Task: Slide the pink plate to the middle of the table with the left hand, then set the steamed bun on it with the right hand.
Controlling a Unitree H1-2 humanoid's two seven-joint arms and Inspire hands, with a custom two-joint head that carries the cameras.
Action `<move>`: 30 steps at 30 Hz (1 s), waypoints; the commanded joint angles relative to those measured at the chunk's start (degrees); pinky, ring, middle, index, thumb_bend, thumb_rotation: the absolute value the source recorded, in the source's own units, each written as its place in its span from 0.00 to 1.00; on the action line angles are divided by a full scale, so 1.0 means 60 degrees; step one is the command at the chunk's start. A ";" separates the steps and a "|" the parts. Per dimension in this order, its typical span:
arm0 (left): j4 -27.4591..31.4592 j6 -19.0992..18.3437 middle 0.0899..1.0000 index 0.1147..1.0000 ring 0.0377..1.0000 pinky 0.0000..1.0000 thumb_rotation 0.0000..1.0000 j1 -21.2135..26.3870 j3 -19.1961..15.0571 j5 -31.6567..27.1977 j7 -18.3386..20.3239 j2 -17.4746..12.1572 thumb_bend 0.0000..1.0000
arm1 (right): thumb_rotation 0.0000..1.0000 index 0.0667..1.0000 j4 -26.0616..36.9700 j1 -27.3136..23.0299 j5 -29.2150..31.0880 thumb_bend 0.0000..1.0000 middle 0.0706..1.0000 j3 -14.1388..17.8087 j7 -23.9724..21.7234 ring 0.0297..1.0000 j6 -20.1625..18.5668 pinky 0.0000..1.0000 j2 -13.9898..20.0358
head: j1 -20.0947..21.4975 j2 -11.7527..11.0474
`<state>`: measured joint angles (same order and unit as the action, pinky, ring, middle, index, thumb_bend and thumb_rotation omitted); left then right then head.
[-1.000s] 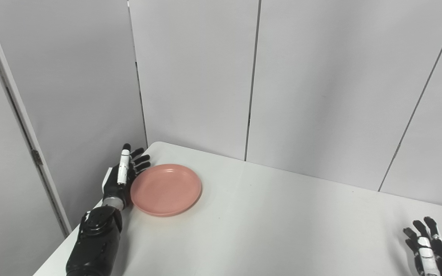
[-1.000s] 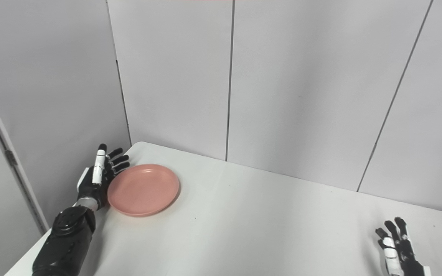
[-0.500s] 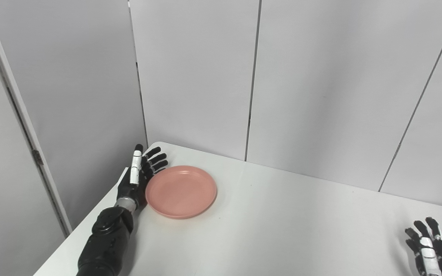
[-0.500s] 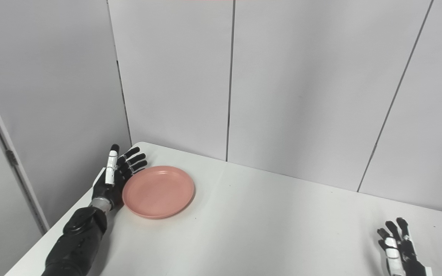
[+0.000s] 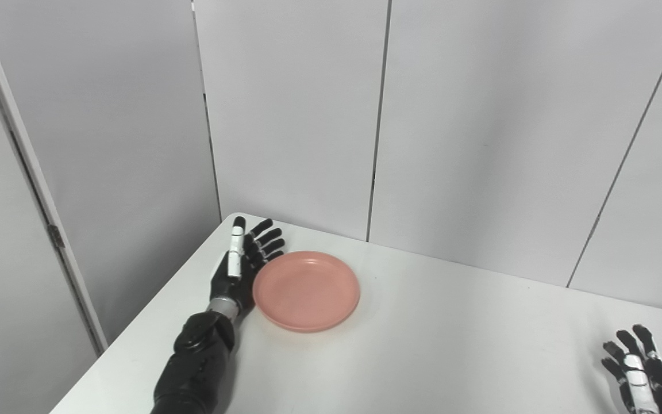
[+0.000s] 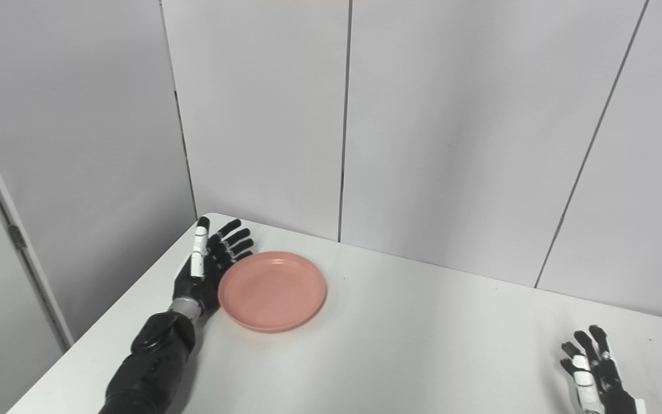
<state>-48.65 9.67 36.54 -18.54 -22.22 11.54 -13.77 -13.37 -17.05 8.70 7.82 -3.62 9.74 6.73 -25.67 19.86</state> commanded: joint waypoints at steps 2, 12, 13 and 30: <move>0.0046 -0.0228 0.78 0.76 0.81 0.84 0.99 0.0307 0.0181 0.0045 -0.0025 0.0257 0.77 | 0.77 0.95 -0.0106 0.0161 0.0159 0.66 0.92 0.0001 -0.0093 0.88 0.0323 0.92 -0.0079 | 0.0053 0.0052; 0.0365 -0.0403 0.78 0.76 0.81 0.82 0.98 0.0306 0.0899 0.0210 0.0174 0.1075 0.76 | 0.79 0.98 0.0034 0.0159 -0.0053 0.62 0.96 -0.0032 0.0085 0.93 0.0305 1.00 -0.0143 | 0.0572 0.0286; 0.0527 -0.0514 0.78 0.76 0.81 0.82 0.98 0.0249 0.1039 0.0257 0.0187 0.1176 0.76 | 0.79 0.98 0.0043 0.0159 -0.0037 0.62 0.96 -0.0039 0.0075 0.93 0.0332 1.00 -0.0150 | 0.0751 0.0354; 0.3587 -0.2169 0.82 0.80 0.85 0.85 1.00 -0.1290 0.2484 0.0913 0.0033 0.2229 0.71 | 0.69 0.97 0.0401 0.0203 -0.0313 0.61 0.94 -0.0294 0.0243 0.91 0.0007 0.99 -0.0424 | 0.3566 0.1374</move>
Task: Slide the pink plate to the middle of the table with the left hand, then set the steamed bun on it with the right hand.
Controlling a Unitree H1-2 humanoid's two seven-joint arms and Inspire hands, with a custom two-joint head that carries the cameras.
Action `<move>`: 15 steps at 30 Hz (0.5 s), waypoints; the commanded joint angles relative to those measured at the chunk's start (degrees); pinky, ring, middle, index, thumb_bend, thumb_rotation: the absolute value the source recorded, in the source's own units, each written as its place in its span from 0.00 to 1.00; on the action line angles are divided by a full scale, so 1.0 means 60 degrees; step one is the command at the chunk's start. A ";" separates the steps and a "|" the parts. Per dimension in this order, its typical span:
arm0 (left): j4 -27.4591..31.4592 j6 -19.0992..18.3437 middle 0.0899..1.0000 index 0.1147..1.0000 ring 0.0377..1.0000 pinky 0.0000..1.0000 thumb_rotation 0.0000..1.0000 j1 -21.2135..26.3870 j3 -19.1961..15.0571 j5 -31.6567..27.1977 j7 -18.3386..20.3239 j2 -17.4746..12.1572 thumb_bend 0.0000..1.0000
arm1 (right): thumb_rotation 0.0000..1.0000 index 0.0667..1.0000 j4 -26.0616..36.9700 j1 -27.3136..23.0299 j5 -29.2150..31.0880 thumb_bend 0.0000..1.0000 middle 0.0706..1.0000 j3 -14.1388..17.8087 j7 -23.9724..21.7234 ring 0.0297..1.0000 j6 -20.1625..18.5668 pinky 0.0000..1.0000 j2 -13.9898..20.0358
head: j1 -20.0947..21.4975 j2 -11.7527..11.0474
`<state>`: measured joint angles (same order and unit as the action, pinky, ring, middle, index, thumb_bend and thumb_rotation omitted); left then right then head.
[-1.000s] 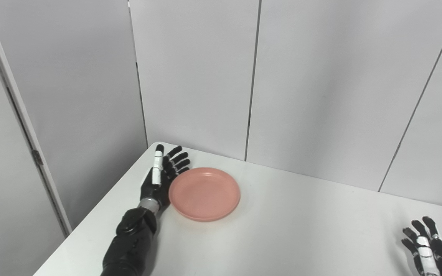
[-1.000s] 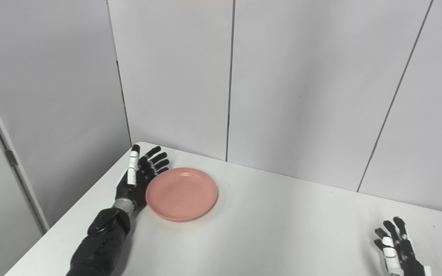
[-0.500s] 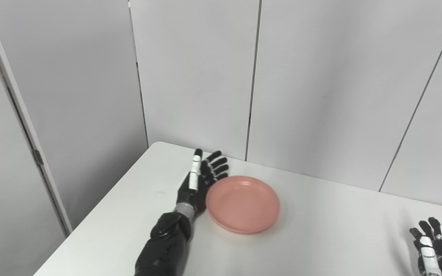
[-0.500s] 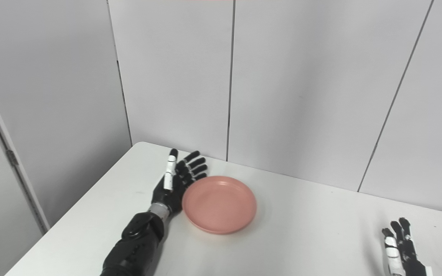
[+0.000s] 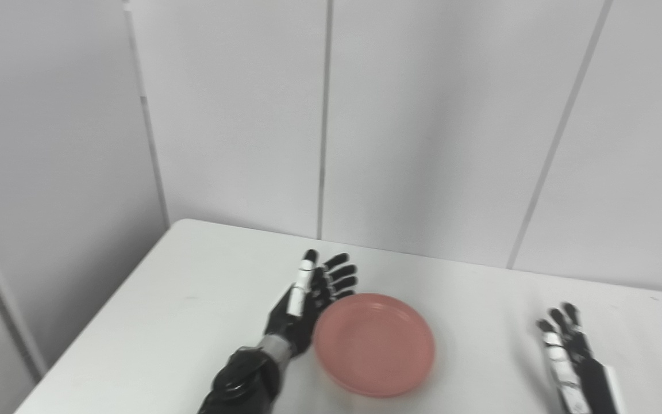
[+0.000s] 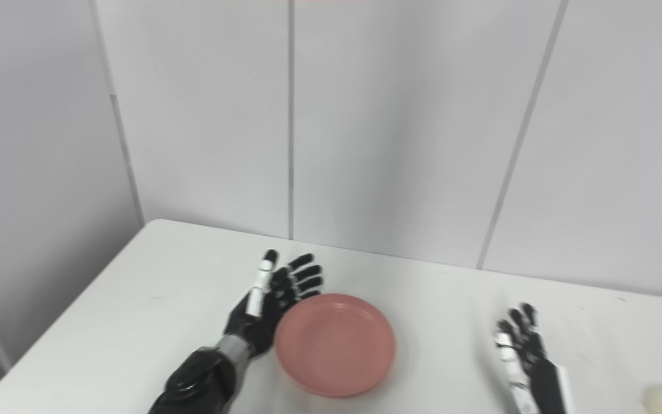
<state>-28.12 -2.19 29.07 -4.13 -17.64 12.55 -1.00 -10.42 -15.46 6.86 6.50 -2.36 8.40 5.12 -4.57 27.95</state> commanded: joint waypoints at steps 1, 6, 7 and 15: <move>0.0326 -0.0218 0.82 0.80 0.85 0.85 1.00 -0.0147 0.0086 0.0179 -0.0211 0.0177 0.71 | 0.69 0.97 -0.0054 -0.0058 -0.0042 0.63 0.94 -0.0096 0.0062 0.91 0.0215 1.00 -0.0191 | 0.0353 0.0090; 0.0950 0.0188 0.84 0.83 0.86 0.87 1.00 -0.0645 0.0112 0.0489 -0.0620 0.0619 0.69 | 0.70 0.96 0.0102 -0.0060 -0.0350 0.64 0.93 -0.0184 0.0284 0.91 0.0218 0.96 -0.0324 | 0.0778 0.0239; 0.1018 0.0292 0.84 0.83 0.86 0.87 0.99 -0.0719 0.0120 0.0541 -0.0658 0.0682 0.69 | 0.70 0.96 0.0113 -0.0073 -0.0387 0.64 0.92 -0.0194 0.0325 0.90 0.0226 0.96 -0.0347 | 0.0910 0.0289; 0.1691 0.0233 0.88 0.86 0.90 0.91 0.99 -0.1191 0.0291 0.0783 -0.0768 0.0979 0.66 | 0.72 0.96 0.0385 -0.0165 -0.0656 0.62 0.93 -0.0249 0.0581 0.92 0.0058 0.99 -0.0451 | 0.1611 0.0562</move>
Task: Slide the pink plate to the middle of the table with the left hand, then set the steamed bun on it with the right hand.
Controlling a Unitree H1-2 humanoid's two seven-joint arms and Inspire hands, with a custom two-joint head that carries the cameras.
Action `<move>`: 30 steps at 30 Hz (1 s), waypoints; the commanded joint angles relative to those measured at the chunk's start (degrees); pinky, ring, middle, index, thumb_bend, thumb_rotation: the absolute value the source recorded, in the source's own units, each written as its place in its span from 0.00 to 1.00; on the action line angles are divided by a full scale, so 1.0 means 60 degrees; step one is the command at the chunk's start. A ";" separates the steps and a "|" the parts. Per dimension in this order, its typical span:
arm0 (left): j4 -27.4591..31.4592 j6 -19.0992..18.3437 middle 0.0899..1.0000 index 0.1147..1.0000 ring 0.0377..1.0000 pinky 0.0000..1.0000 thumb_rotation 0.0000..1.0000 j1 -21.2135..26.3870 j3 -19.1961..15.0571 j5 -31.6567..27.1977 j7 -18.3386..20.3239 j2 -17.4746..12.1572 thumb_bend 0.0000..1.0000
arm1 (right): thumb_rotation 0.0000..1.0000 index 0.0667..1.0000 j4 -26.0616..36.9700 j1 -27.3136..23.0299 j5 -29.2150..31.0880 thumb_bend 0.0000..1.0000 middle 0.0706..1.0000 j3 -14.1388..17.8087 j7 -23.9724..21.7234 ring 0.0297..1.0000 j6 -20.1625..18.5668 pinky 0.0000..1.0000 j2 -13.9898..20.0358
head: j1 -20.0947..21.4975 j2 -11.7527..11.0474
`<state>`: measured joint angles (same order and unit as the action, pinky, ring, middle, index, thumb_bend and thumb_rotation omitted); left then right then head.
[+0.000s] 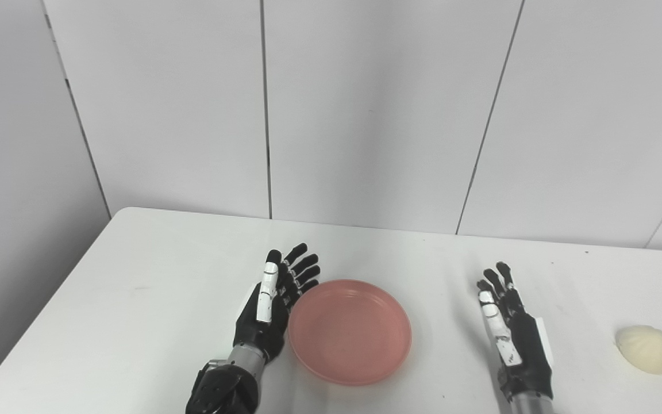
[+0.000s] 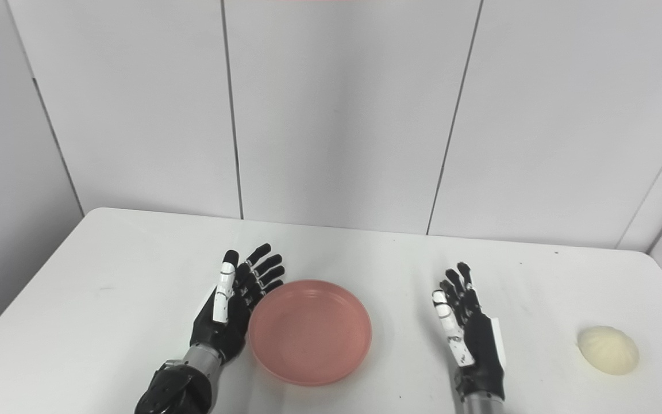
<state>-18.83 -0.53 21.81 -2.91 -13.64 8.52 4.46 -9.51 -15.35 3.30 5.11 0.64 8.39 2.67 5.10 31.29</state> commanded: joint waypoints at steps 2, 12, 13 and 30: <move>0.0224 -0.0066 0.89 0.87 0.91 0.93 1.00 -0.0039 0.0131 0.0145 -0.0080 0.0073 0.65 | 0.74 0.96 0.0279 -0.0209 -0.0166 0.61 0.93 -0.0039 0.0149 0.92 0.0046 0.99 -0.0043 | 0.0167 0.0057; 0.0590 -0.0362 0.90 0.88 0.92 0.95 1.00 -0.0258 0.0364 0.0221 -0.0122 0.0138 0.65 | 0.68 0.96 0.0754 -0.0526 -0.0515 0.59 0.92 0.0120 0.0390 0.92 -0.0165 0.99 0.0237 | 0.1002 0.0252; 0.0624 -0.0393 0.90 0.88 0.92 0.95 1.00 -0.0276 0.0385 0.0220 -0.0127 0.0151 0.65 | 0.69 0.96 0.0792 -0.0569 -0.0650 0.59 0.92 0.0140 0.0437 0.91 -0.0221 0.97 0.0328 | 0.1002 0.0252; 0.0640 -0.0278 0.91 0.89 0.94 0.96 1.00 -0.0414 0.0799 0.0449 0.0054 0.0056 0.62 | 0.62 0.90 0.2294 -0.1281 -0.2718 0.59 0.86 0.0597 0.0519 0.89 -0.2835 0.85 0.2567 | 0.1954 -0.0062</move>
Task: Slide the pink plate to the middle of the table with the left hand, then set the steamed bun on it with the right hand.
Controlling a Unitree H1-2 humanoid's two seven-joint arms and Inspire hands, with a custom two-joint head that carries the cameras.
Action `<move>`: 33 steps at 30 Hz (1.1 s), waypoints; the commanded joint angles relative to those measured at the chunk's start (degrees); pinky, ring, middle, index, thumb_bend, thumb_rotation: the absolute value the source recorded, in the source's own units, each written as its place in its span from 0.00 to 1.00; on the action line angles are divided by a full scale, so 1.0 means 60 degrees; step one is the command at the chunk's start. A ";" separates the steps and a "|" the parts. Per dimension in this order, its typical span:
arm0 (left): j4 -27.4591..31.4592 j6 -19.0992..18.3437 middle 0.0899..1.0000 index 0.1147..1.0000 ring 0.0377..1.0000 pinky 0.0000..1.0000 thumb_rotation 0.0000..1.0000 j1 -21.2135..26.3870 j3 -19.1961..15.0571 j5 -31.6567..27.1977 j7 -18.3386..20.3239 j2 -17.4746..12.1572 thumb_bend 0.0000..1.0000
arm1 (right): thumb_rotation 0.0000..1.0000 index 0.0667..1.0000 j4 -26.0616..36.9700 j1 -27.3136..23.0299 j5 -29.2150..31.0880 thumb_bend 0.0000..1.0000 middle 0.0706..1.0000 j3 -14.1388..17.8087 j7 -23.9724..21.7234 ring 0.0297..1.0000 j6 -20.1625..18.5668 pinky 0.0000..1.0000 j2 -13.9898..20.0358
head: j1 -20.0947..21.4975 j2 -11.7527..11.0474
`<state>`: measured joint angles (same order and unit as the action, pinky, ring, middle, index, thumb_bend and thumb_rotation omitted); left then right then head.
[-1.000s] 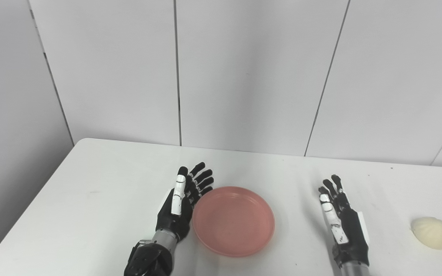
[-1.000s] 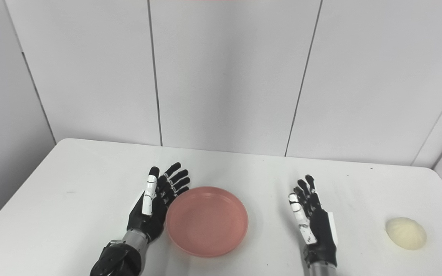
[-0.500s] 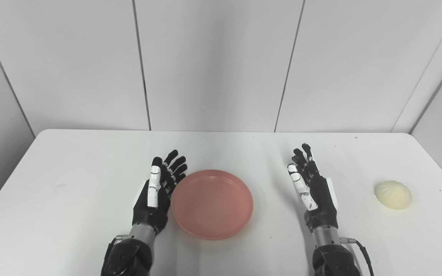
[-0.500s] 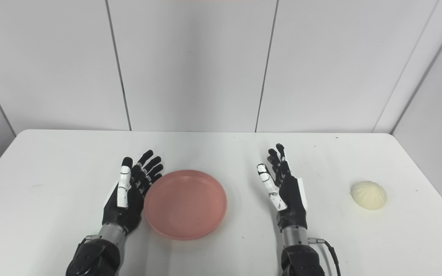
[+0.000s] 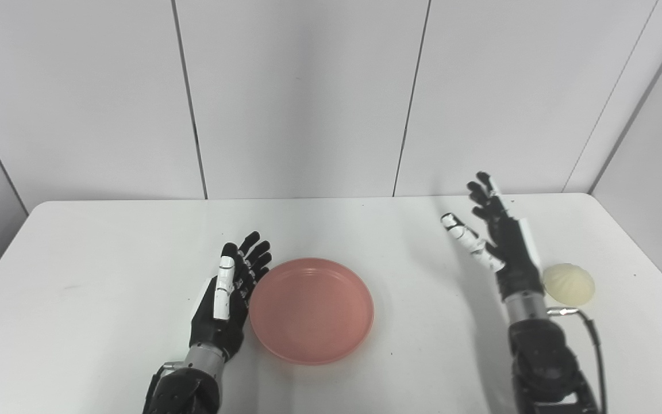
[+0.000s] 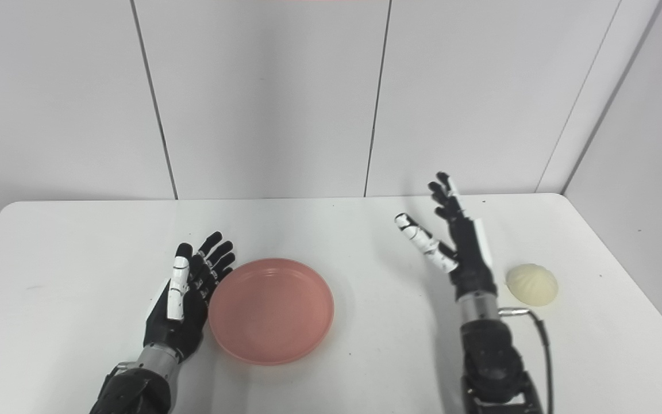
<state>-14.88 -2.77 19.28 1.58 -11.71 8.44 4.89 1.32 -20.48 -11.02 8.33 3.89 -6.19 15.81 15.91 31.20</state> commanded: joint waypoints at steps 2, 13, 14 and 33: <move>0.0015 0.0099 0.92 0.89 0.94 0.96 1.00 -0.0002 0.0070 0.0106 0.0120 -0.0084 0.61 | 0.58 0.89 0.0594 -0.0409 -0.0803 0.60 0.84 0.0012 -0.0120 0.88 -0.0906 0.84 0.0851 | 0.0365 -0.0138; 0.0129 -0.0032 0.93 0.90 0.95 0.98 1.00 -0.0021 -0.0032 -0.0056 0.0382 -0.0303 0.60 | 0.38 0.92 0.0546 -0.0561 -0.2637 0.71 0.86 -0.0194 -0.0377 0.82 -0.3213 0.70 0.2312 | 0.1037 -0.0221; 0.0161 -0.0074 0.93 0.89 0.95 0.98 1.00 -0.0023 -0.0040 -0.0042 0.0364 -0.0318 0.60 | 0.40 0.92 0.0555 -0.0571 -0.3097 0.72 0.88 -0.0116 -0.0641 0.83 -0.3358 0.71 0.2373 | 0.1150 -0.0219; 0.0221 -0.0229 0.92 0.88 0.94 0.96 1.00 0.0030 -0.0169 -0.0219 0.0521 -0.0497 0.60 | 0.34 0.87 0.0488 -0.0589 -0.8150 0.91 0.94 0.1958 -0.5097 0.92 -0.3454 0.78 0.2312 | 0.1660 -0.0234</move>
<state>-14.05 -3.85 19.03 0.92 -12.26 10.99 2.37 3.16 -21.94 -57.39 19.35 -26.24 -27.10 28.37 25.93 29.79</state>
